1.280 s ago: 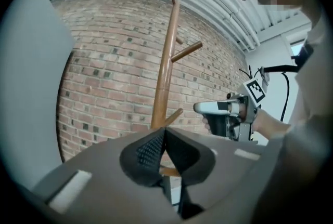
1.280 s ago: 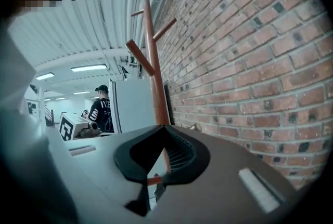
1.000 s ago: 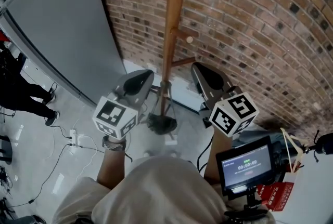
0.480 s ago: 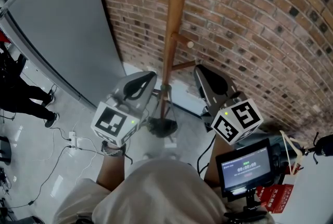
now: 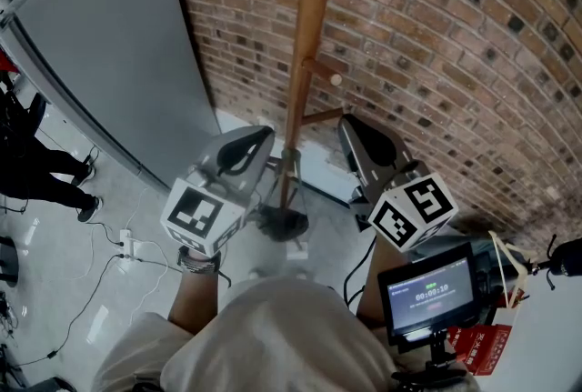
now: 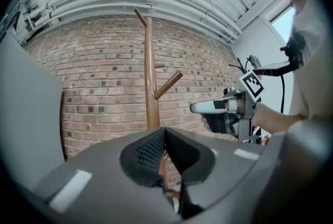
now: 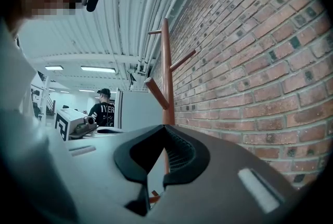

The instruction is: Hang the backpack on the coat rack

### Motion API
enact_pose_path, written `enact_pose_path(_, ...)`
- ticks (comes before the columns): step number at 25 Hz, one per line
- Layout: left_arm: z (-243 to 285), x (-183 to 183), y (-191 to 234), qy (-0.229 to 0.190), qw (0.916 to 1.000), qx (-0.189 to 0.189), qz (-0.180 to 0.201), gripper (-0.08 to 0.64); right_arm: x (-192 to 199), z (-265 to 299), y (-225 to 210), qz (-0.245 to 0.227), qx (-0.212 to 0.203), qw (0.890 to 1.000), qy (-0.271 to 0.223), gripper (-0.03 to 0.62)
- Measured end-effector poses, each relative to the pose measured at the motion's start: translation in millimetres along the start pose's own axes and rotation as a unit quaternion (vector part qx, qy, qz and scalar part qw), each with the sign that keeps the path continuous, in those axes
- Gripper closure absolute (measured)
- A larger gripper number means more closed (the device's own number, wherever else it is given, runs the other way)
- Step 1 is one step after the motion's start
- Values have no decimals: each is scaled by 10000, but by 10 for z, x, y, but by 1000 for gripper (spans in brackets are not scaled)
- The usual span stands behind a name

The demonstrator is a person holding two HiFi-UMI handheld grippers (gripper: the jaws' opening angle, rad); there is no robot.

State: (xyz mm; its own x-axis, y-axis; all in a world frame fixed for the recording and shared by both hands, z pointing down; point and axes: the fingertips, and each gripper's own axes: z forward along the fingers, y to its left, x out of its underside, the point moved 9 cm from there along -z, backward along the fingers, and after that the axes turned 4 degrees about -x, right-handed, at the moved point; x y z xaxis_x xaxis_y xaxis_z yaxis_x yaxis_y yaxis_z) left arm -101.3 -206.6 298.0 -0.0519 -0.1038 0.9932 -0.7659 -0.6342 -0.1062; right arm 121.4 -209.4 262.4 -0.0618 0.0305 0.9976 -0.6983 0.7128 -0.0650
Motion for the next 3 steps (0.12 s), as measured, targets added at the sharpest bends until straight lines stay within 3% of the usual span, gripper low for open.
enact_pose_path(3, -12, -9, 16, 14, 10000, -40, -14, 560, -10, 14, 5, -6, -28, 10000, 25, 592)
